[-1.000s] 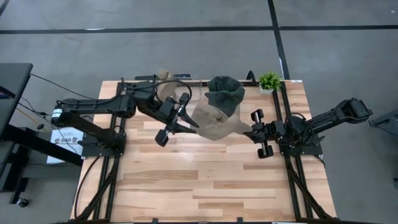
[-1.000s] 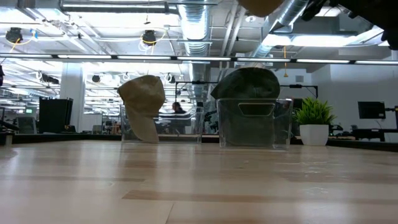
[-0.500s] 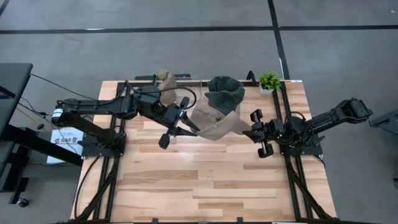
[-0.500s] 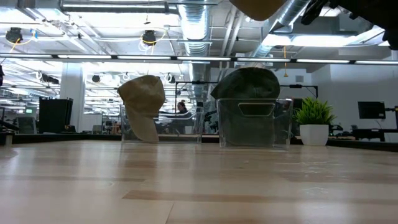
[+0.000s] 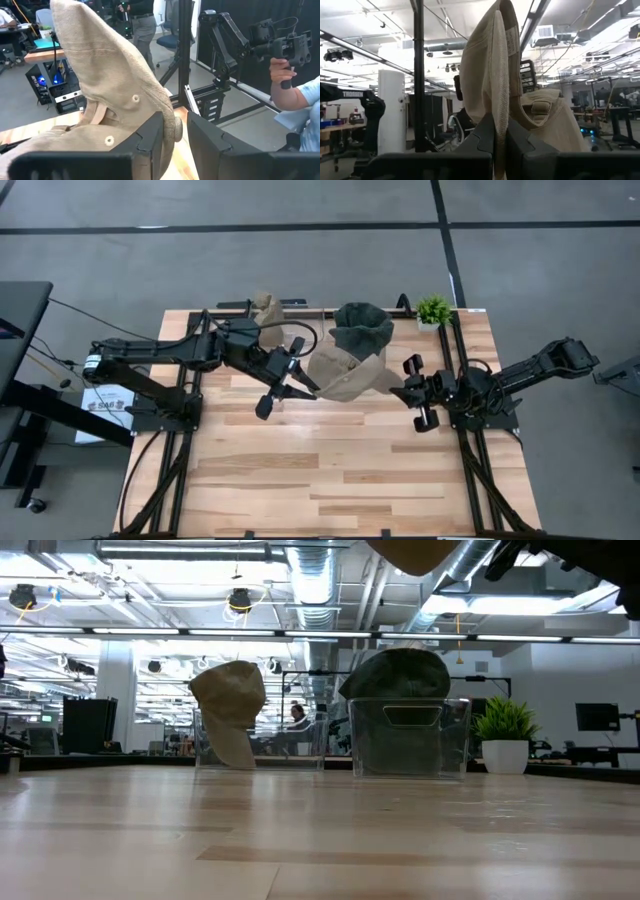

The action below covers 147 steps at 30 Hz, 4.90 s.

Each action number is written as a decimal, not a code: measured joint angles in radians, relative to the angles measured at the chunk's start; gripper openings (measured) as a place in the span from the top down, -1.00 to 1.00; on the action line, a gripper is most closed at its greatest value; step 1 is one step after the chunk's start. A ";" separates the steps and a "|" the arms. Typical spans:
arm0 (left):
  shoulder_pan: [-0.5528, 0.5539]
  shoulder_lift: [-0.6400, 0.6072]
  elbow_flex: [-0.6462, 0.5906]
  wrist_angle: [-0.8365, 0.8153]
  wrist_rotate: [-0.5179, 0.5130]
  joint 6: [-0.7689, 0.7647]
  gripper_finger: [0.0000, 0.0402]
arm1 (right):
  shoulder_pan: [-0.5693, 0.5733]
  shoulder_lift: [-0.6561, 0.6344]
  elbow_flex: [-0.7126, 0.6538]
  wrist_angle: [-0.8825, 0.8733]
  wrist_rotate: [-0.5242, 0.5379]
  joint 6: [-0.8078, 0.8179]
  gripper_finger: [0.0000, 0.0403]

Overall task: Pick & Place hat
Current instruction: Put the brown cap into the left transparent bin

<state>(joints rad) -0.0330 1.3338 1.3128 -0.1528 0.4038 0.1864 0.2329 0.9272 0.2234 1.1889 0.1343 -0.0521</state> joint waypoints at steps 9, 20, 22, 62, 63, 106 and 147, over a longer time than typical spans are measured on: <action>0.002 0.000 0.000 0.000 0.000 0.000 0.57 | 0.000 0.000 0.000 0.010 0.010 -0.001 0.98; 0.002 0.009 0.000 -0.005 -0.058 0.049 0.57 | 0.000 0.003 0.000 0.016 0.049 -0.001 0.98; 0.001 0.018 0.000 -0.005 -0.060 0.068 0.55 | 0.000 0.003 0.000 0.013 0.048 -0.001 0.98; -0.021 0.048 0.000 -0.005 -0.190 -0.031 0.92 | 0.000 0.011 0.000 -0.102 0.049 0.053 0.41; -0.021 0.048 0.000 -0.004 -0.190 -0.039 0.92 | 0.000 0.011 0.000 -0.111 0.049 0.053 0.35; 0.040 -0.184 0.000 -0.069 -0.486 -0.245 0.78 | 0.000 0.010 0.000 -0.278 0.055 0.133 -0.29; 0.455 0.080 0.001 -0.251 -0.650 -0.037 0.91 | -0.002 0.011 0.000 -0.345 0.049 0.131 -0.29</action>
<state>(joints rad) 0.4219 1.4140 1.3136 -0.4042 -0.2463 0.1497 0.2310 0.9377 0.2234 0.8436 0.1837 0.0792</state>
